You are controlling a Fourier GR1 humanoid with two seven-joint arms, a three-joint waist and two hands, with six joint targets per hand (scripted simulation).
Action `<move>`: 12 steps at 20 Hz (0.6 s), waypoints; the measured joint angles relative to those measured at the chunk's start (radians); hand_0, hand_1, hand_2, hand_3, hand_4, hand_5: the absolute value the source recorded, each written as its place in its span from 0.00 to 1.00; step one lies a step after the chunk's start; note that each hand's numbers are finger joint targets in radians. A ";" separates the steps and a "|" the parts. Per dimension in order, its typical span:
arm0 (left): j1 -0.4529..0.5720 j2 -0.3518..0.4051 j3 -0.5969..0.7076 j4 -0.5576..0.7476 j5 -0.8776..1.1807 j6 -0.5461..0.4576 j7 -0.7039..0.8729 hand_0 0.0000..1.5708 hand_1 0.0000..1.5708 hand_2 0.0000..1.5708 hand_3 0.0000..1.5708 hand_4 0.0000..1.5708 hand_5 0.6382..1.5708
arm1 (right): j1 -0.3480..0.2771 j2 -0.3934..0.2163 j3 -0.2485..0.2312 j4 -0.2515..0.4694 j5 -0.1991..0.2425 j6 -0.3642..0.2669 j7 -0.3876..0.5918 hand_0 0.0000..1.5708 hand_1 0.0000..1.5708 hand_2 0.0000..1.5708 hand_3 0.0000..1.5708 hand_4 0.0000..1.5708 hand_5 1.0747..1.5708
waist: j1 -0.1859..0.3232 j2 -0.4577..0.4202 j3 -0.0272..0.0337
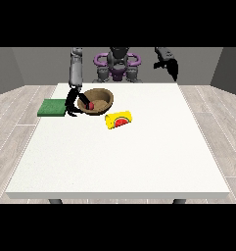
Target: Pick the cup and pour the ball into the bowl, then pick the bowl and place it on the pad
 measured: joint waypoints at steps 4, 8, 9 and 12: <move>0.047 0.032 0.065 0.096 0.032 -0.014 -0.019 0.00 0.00 0.00 0.00 0.63 0.83 | -0.028 0.022 0.078 -0.007 0.060 -0.016 0.211 1.00 1.00 1.00 0.55 0.52 0.99 | -0.076 -0.109 0.0144; 0.094 0.045 0.103 0.177 0.038 -0.005 -0.039 0.00 0.00 0.00 0.00 0.64 0.82 | -0.100 -0.002 0.128 -0.044 0.091 0.033 0.403 1.00 1.00 1.00 0.50 0.52 1.00 | -0.161 -0.202 0.0201; 0.109 0.047 0.109 0.185 0.037 -0.002 -0.049 0.00 0.00 0.00 0.00 0.64 0.82 | -0.105 -0.012 0.131 -0.055 0.091 0.049 0.432 1.00 1.00 1.00 0.47 0.51 0.99 | -0.174 -0.213 0.0209; 0.124 0.062 0.123 0.179 0.048 -0.018 -0.041 0.00 0.00 0.00 0.00 0.63 0.83 | -0.105 -0.046 0.111 -0.084 0.070 0.092 0.479 1.00 1.00 1.00 0.48 0.50 1.00 | -0.189 -0.226 0.0229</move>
